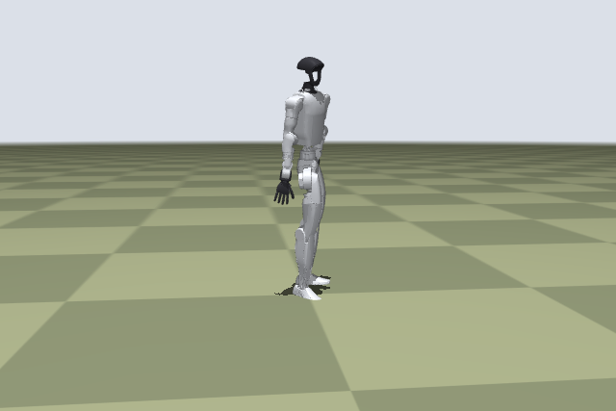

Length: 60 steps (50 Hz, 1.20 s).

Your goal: Upper body actions

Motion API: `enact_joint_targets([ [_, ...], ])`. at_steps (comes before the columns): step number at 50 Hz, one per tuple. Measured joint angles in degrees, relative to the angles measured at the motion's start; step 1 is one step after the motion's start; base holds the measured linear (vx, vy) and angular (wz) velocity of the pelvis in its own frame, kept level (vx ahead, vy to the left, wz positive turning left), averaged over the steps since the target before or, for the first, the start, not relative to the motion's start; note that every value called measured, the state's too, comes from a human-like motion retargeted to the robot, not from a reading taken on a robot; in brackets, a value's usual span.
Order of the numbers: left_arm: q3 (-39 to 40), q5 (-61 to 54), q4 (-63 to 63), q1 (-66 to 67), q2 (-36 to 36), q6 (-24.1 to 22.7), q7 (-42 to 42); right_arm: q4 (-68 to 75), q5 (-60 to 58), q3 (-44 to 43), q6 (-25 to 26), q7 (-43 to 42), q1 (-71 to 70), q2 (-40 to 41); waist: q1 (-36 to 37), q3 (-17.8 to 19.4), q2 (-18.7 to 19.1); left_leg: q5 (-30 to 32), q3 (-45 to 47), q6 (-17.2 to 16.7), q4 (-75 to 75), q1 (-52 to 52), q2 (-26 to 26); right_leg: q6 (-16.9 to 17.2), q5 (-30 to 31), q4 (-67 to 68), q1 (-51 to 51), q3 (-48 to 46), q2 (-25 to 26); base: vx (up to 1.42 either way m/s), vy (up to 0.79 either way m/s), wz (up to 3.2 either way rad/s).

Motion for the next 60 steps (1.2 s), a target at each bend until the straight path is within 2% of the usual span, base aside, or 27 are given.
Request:
enact_joint_targets([
  [3,-0.69,1.83,0.62,-0.43,-0.20,0.20,-1.18,1.15,-3.19,-0.50,-0.96,5.41,-0.34,-0.83,-0.21,-0.43,0.38,-0.31,-0.61,0.57,-0.81,0.80,-0.22,0.23,-0.45,0.37,-0.17,-0.68,0.11,0.00,0.00,0.15],
  [7,-0.63,2.01,0.89,-0.35,-0.58,-0.54,0.28,2.86,3.06,-3.27,-1.59,9.37,0.04,-1.41,4.22,-0.99,0.39,-0.92,3.57,0.20,-0.97,0.68,0.76,0.21,-1.54,1.57,-1.17,3.59,0.29,0.01,0.00,-0.87],
  [11,0.14,0.80,1.08,0.09,-0.73,-1.31,0.07,3.53,8.71,-5.73,-3.23,9.51,1.35,-1.35,7.86,-1.71,0.46,-1.64,7.04,-0.29,-1.17,0.78,1.64,0.24,-2.57,2.15,-1.67,7.04,0.68,0.01,0.00,-0.76],
  [18,1.19,-0.50,1.77,0.74,-0.74,-1.34,-1.25,4.18,9.18,-7.68,-2.95,9.66,2.42,-1.15,9.28,-2.42,0.49,-2.15,9.17,-0.36,-1.51,1.17,1.67,-0.78,-2.68,2.58,-2.99,9.15,1.27,0.01,0.00,-0.25],
  [23,1.34,-0.26,2.85,0.26,-0.96,-1.26,-0.48,4.90,9.65,-8.30,-1.12,8.57,1.34,-1.42,6.16,-2.87,0.82,-1.77,7.06,-0.03,-1.41,0.82,0.93,-1.28,-1.91,1.86,-3.12,6.98,1.33,0.01,0.00,0.19],
  [26,1.01,1.75,3.56,-1.29,-0.63,0.17,0.26,5.28,9.60,-6.95,1.84,5.26,-0.61,-1.81,10.89,-2.83,1.30,-2.03,12.40,0.14,-1.41,0.75,2.05,-0.58,-1.88,2.71,-3.97,12.48,1.51,-0.02,0.00,-1.36],
  [28,0.07,2.68,4.32,-2.81,-0.10,1.19,0.83,5.56,10.67,-5.84,2.14,3.26,-2.23,-2.30,11.12,-3.05,1.33,-2.05,12.74,-0.07,-1.29,0.73,2.23,-0.60,-1.75,2.74,-4.07,12.82,1.41,-0.02,-0.01,-0.22],
  [32,-0.29,1.30,5.69,-8.14,2.03,2.81,1.51,5.76,13.42,-5.80,1.41,3.89,-6.76,-2.61,11.23,-4.03,1.39,-2.03,12.95,-0.19,-1.17,0.52,2.23,-0.54,-1.60,2.93,-4.42,12.72,1.02,-0.05,-0.02,-0.02],
  [37,-0.21,-5.55,4.37,-18.31,5.39,2.73,5.04,5.22,20.73,-8.79,2.04,11.79,-16.13,-2.00,12.50,-5.47,0.93,-2.11,13.50,-0.18,-1.09,0.94,2.14,-0.67,-1.31,3.07,-4.46,13.14,0.88,-0.08,-0.06,-0.11],
  [42,1.09,-6.97,1.53,-31.66,8.31,1.83,10.03,1.65,24.86,-12.37,2.08,16.43,-27.56,0.57,12.61,-7.39,0.63,-2.17,13.69,-0.11,-0.94,1.26,2.28,-0.71,-1.24,3.31,-4.29,13.38,0.97,-0.06,-0.10,-0.07],
  [45,1.17,-8.34,0.29,-40.08,9.82,0.18,11.78,-1.53,26.14,-13.71,2.15,18.69,-33.90,2.33,12.56,-8.77,0.32,-2.19,13.74,-0.05,-0.84,1.28,2.32,-0.70,-1.26,3.44,-4.26,13.48,1.01,0.01,-0.11,-0.04],
  [50,0.88,-11.27,-0.78,-52.65,10.64,-5.69,15.47,-5.15,29.13,-15.58,2.29,20.74,-44.13,4.04,12.87,-10.83,-0.66,-2.21,13.84,-0.03,-0.77,1.10,2.34,-0.64,-1.33,3.62,-4.42,13.58,0.94,-0.02,-0.10,-0.02],
  [60,-3.80,-10.80,-3.76,-67.33,12.42,-11.37,20.32,-10.24,37.63,-12.78,-1.45,16.59,-58.64,3.35,13.08,-14.45,-0.99,-2.30,13.92,-0.09,-0.89,-0.39,2.60,-0.50,-1.66,3.58,-5.71,13.70,1.19,-0.01,-0.04,0.00],
])
